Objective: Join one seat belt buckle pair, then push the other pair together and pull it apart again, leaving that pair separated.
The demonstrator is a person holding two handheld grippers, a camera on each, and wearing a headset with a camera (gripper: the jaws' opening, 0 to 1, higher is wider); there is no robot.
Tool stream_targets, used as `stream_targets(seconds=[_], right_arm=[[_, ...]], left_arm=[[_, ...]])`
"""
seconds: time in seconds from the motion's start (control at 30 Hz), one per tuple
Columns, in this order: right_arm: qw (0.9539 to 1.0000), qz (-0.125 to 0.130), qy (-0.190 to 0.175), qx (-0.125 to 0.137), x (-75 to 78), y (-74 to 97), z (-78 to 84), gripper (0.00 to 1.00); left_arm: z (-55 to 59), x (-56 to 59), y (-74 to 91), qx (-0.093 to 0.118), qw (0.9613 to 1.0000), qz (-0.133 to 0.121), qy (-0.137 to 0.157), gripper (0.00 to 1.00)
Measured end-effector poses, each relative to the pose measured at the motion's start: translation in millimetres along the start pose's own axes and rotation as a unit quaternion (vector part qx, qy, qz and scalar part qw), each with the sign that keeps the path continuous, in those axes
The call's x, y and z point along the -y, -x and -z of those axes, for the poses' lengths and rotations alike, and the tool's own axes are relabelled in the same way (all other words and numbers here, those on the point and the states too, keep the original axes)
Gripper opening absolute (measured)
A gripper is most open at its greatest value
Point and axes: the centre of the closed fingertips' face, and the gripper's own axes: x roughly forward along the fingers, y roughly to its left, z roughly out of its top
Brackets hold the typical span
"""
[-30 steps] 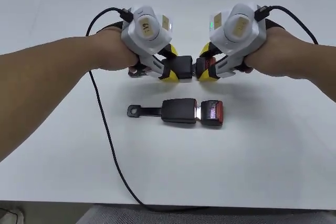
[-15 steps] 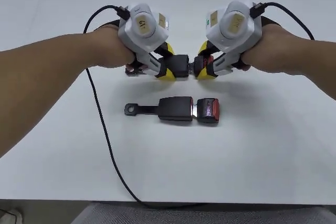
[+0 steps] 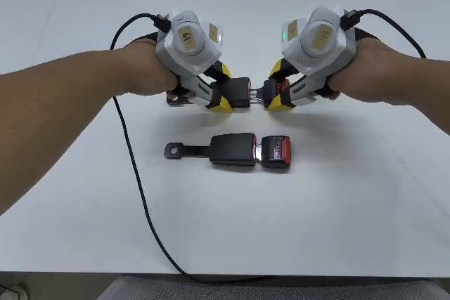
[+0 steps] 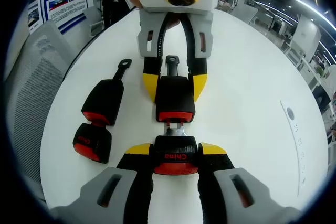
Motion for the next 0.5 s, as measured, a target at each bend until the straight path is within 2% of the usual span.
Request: stream_targets(seconds=[0.2, 0.4, 0.5], right_arm=[[0.9999, 0.004, -0.010, 0.009, -2.6, 5.5, 5.8, 0.32], [0.9995, 0.015, -0.026, 0.008, 1.2, 20.3, 28.1, 0.32], [0.9996, 0.021, -0.019, 0.000, 0.9, 31.3, 43.8, 0.32]], left_arm=[[0.0, 0.9, 0.5, 0.004, 1.0000, -0.004, 0.003, 0.33], [-0.4, 1.6, 1.2, 0.004, 1.0000, -0.004, 0.004, 0.34], [0.1, 1.1, 1.1, 0.003, 1.0000, -0.004, 0.003, 0.34]])
